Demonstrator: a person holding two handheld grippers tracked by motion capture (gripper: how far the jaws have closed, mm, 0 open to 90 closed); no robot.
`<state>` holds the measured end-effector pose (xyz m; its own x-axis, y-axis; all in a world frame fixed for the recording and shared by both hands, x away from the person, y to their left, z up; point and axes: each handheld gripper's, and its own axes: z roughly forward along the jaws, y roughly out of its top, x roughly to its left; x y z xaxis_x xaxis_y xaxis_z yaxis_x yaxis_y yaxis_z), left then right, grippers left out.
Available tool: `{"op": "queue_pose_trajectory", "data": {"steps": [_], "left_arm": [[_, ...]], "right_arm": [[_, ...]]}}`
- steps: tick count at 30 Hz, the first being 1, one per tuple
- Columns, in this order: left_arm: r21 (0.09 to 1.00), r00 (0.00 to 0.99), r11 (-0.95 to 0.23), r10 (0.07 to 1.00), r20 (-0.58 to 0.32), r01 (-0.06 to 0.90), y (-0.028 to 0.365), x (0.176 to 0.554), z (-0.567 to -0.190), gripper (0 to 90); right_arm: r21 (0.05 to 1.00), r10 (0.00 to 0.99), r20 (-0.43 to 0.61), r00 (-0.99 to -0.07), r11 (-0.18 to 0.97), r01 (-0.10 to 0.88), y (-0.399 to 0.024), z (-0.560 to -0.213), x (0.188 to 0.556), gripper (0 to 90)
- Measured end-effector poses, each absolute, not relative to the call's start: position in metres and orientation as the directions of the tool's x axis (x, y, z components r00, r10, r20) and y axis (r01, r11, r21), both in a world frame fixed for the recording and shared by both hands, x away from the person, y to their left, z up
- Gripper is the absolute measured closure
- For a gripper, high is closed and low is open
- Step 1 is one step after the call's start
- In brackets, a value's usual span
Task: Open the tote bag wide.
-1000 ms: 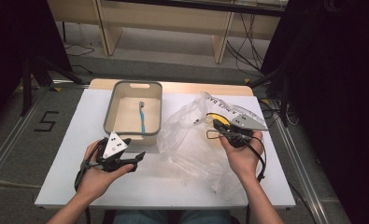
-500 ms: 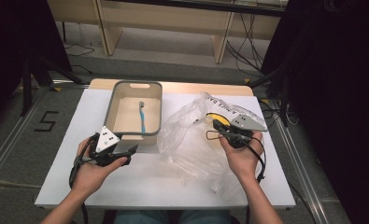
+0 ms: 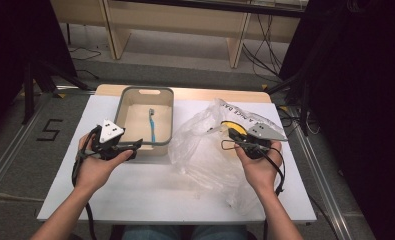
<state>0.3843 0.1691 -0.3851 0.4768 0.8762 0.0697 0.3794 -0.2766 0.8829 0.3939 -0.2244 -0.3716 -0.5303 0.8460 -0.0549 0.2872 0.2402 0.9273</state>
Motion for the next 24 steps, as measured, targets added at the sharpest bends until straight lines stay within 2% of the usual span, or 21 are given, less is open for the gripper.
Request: {"op": "queue_pose_trajectory", "data": {"steps": [16,24], "left_arm": [[0.829,0.465,-0.279,0.885,0.027,0.484,0.157,0.433,-0.373,31.1],[0.818,0.463,-0.293,0.886,0.038,0.495,0.148,0.451,-0.37,30.9]], "right_arm": [[0.926,0.845,-0.051,-0.533,0.24,0.292,-0.223,-0.372,0.394,90.0],[0.927,0.845,-0.058,-0.532,0.244,0.286,-0.224,-0.372,0.394,90.0]]}}
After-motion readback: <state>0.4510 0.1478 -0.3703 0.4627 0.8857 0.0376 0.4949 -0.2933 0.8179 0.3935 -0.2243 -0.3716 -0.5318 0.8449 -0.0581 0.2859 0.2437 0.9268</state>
